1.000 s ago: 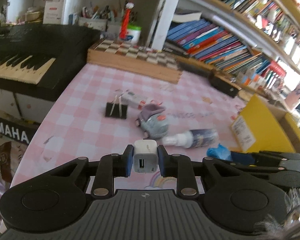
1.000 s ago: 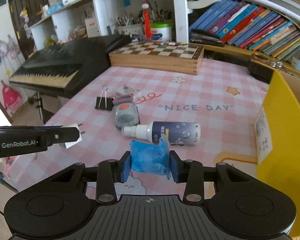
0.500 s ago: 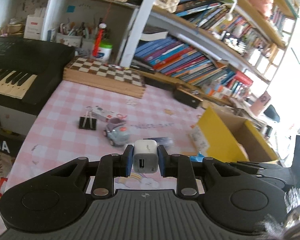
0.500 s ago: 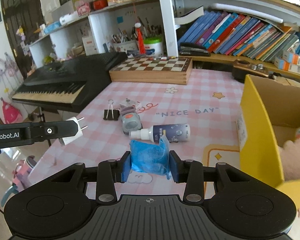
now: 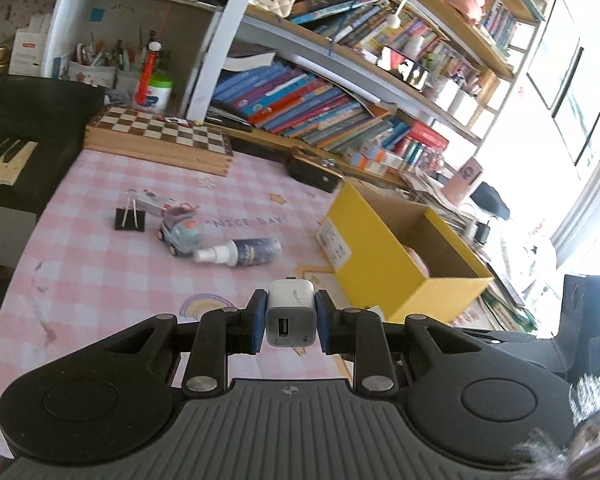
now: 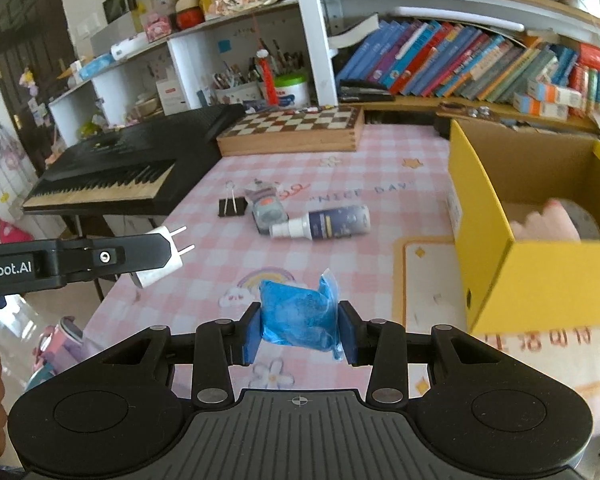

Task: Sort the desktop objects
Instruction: 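Carry the plug with the left tool while the right tool carries the blue packet toward the yellow box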

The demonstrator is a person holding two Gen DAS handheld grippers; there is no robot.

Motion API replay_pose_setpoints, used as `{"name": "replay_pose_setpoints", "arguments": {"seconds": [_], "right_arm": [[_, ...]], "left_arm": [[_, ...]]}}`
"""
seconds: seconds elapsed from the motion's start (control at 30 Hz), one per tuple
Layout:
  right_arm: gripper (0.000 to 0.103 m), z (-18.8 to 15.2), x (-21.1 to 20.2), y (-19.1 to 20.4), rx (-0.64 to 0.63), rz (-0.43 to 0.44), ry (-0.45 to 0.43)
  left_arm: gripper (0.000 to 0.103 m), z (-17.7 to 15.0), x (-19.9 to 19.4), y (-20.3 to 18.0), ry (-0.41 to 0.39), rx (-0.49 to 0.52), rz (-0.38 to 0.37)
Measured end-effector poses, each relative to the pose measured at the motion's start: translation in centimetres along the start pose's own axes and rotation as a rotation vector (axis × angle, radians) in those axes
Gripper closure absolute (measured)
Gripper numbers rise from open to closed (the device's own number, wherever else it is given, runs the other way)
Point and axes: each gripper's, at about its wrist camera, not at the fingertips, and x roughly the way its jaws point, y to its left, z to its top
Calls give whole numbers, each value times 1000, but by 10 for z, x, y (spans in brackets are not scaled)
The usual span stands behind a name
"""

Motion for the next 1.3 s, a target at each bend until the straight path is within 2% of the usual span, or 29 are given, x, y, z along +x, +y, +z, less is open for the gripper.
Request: {"name": "replay_pose_setpoints", "arguments": {"seconds": [0.5, 0.8, 1.3], "right_arm": [[64, -48, -41, 8, 102, -98, 10], [64, -75, -66, -1, 190, -177, 0], [64, -95, -88, -23, 284, -265, -12]], "left_arm": [[80, -32, -14, -11, 111, 24, -125], [80, -44, -8, -32, 170, 87, -218], [80, -52, 9, -69, 230, 176, -325]]}}
